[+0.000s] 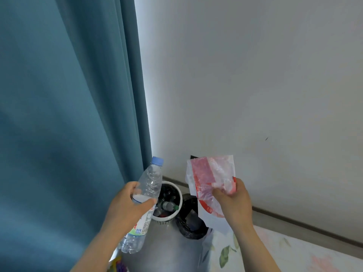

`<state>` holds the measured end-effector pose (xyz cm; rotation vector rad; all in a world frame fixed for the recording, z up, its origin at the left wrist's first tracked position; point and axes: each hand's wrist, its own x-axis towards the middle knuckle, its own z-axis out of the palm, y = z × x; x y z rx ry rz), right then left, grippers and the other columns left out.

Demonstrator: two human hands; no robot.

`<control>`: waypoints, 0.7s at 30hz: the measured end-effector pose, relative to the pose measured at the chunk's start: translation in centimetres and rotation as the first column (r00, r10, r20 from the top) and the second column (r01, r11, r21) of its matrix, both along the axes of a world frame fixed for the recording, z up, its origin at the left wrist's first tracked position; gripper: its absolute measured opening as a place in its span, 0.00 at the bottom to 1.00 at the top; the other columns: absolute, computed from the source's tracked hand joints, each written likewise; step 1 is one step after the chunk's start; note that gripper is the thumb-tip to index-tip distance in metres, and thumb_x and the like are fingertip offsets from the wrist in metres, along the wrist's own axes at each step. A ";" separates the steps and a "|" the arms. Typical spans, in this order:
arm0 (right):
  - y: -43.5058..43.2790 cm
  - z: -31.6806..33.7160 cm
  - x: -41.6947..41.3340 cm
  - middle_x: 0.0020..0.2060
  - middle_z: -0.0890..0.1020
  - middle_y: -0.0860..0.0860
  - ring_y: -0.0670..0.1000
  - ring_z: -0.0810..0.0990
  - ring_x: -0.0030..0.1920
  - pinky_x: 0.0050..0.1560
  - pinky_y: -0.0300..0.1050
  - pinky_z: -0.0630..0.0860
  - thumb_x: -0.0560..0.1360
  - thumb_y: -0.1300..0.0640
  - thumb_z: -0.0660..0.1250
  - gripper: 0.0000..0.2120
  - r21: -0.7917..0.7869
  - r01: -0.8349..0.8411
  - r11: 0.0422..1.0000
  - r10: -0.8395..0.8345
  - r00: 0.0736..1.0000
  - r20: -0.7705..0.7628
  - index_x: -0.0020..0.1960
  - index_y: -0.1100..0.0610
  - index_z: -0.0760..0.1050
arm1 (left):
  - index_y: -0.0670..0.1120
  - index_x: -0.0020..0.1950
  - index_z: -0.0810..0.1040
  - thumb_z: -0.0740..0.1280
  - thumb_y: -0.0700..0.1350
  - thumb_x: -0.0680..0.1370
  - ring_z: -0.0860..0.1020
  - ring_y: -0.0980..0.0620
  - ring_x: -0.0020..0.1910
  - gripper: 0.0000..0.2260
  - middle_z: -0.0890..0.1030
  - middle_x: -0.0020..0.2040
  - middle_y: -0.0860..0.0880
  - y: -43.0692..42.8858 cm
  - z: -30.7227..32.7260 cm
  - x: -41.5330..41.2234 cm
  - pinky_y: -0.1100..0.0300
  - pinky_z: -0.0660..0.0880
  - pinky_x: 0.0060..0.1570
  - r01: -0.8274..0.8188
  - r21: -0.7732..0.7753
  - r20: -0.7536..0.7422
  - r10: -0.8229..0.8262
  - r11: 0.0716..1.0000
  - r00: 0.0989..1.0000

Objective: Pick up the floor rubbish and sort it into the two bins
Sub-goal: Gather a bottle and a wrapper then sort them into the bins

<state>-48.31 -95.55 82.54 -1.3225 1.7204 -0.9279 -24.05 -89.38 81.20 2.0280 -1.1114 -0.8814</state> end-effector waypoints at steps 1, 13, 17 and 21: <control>-0.9 -0.2 0.0 0.39 0.79 0.48 0.51 0.79 0.40 0.42 0.50 0.76 0.70 0.58 0.72 0.11 0.004 -0.001 1.000 0.001 1.000 -0.004 0.48 0.53 0.71 | 0.55 0.54 0.72 0.76 0.52 0.68 0.78 0.60 0.42 0.19 0.79 0.48 0.59 -0.8 -0.3 0.1 0.64 0.71 0.36 -0.009 0.004 -0.001 0.009 1.000 1.000; -11.6 -3.4 3.4 0.36 0.78 0.51 0.53 0.77 0.37 0.35 0.46 0.71 0.70 0.57 0.71 0.10 0.056 0.009 0.998 -0.004 0.996 -0.084 0.44 0.56 0.71 | 0.52 0.67 0.68 0.76 0.54 0.67 0.78 0.50 0.50 0.31 0.78 0.56 0.53 -13.0 -5.6 4.6 0.54 0.76 0.46 -0.028 0.045 -0.012 0.029 0.999 1.000; -15.3 -5.2 6.0 0.37 0.79 0.51 0.52 0.78 0.39 0.34 0.44 0.70 0.69 0.55 0.72 0.11 0.116 0.012 0.993 0.003 0.992 -0.123 0.45 0.55 0.71 | 0.59 0.56 0.68 0.77 0.52 0.66 0.78 0.51 0.49 0.24 0.78 0.52 0.54 -17.2 -7.6 7.0 0.51 0.78 0.49 -0.001 0.091 -0.047 0.005 0.996 0.999; -18.0 -7.4 7.6 0.36 0.78 0.49 0.49 0.77 0.37 0.33 0.43 0.69 0.69 0.56 0.73 0.11 0.149 0.035 0.988 -0.010 0.987 -0.160 0.44 0.54 0.70 | 0.57 0.53 0.68 0.77 0.50 0.65 0.77 0.49 0.48 0.23 0.77 0.53 0.51 -20.5 -9.7 8.9 0.55 0.76 0.47 0.032 0.151 -0.024 -0.029 0.988 0.999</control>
